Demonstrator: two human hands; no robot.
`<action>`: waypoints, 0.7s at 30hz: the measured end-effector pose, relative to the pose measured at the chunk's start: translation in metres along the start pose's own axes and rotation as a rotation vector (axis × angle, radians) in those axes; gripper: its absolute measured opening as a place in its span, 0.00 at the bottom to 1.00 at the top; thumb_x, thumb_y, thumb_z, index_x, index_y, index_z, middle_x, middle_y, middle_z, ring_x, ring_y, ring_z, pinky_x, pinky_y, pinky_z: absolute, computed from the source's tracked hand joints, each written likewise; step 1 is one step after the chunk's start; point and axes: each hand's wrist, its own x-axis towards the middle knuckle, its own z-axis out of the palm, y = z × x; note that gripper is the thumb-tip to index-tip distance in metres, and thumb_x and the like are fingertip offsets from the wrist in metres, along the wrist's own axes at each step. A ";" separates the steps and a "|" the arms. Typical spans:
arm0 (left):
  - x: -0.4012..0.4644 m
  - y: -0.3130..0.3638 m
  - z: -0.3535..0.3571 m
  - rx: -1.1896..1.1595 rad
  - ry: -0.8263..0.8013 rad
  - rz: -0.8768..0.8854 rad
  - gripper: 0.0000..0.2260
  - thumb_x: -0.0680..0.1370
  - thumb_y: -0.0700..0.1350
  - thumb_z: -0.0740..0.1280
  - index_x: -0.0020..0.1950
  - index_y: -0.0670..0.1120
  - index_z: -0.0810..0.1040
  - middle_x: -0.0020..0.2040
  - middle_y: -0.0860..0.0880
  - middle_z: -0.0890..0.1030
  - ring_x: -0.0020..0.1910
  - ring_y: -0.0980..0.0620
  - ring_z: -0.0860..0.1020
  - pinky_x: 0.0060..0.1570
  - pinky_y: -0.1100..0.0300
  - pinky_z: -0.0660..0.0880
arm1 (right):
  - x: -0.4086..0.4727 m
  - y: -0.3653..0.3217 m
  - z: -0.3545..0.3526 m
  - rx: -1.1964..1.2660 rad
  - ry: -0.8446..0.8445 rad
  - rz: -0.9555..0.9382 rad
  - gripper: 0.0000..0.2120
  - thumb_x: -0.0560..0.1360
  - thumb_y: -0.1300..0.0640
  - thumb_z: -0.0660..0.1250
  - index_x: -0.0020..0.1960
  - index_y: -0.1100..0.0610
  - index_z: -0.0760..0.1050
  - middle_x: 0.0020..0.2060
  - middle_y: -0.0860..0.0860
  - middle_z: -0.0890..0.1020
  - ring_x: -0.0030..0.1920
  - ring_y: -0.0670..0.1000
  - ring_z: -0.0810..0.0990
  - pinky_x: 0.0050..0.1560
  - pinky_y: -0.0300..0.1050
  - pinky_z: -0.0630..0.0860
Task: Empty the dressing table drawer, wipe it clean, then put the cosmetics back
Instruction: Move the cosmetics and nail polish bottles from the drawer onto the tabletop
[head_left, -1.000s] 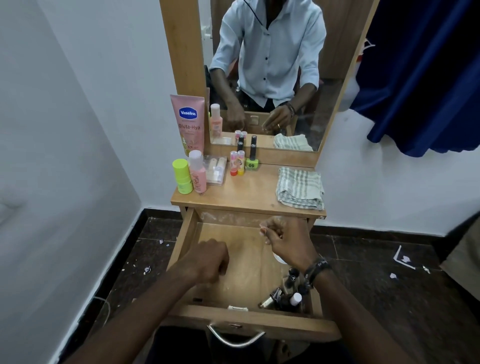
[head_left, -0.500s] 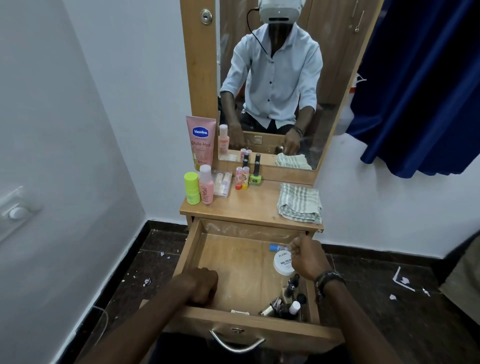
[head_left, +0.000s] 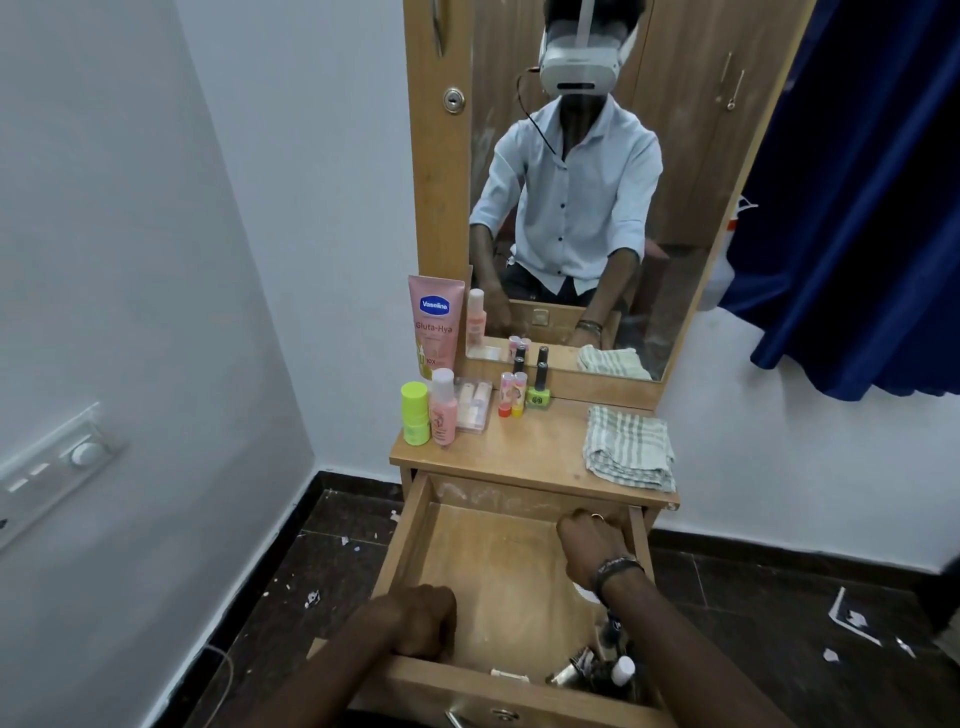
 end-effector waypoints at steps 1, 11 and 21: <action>-0.001 -0.001 0.000 -0.014 0.002 0.006 0.13 0.77 0.42 0.68 0.61 0.44 0.80 0.64 0.44 0.79 0.62 0.45 0.77 0.58 0.55 0.74 | 0.001 0.000 0.001 0.007 0.001 -0.018 0.14 0.73 0.69 0.61 0.56 0.61 0.77 0.56 0.60 0.79 0.57 0.61 0.79 0.53 0.54 0.78; 0.008 0.006 0.000 -1.037 0.276 0.086 0.02 0.79 0.34 0.67 0.47 0.40 0.78 0.36 0.43 0.81 0.29 0.50 0.78 0.27 0.59 0.75 | -0.001 -0.001 -0.002 0.862 0.184 -0.053 0.06 0.72 0.52 0.72 0.42 0.53 0.77 0.37 0.49 0.84 0.39 0.48 0.83 0.42 0.47 0.80; 0.016 0.027 -0.017 -1.501 0.395 0.218 0.08 0.77 0.31 0.68 0.55 0.35 0.79 0.42 0.40 0.84 0.43 0.41 0.85 0.44 0.51 0.83 | -0.031 0.017 -0.017 2.306 -0.135 -0.147 0.21 0.67 0.69 0.72 0.59 0.72 0.76 0.45 0.64 0.81 0.43 0.57 0.83 0.44 0.47 0.82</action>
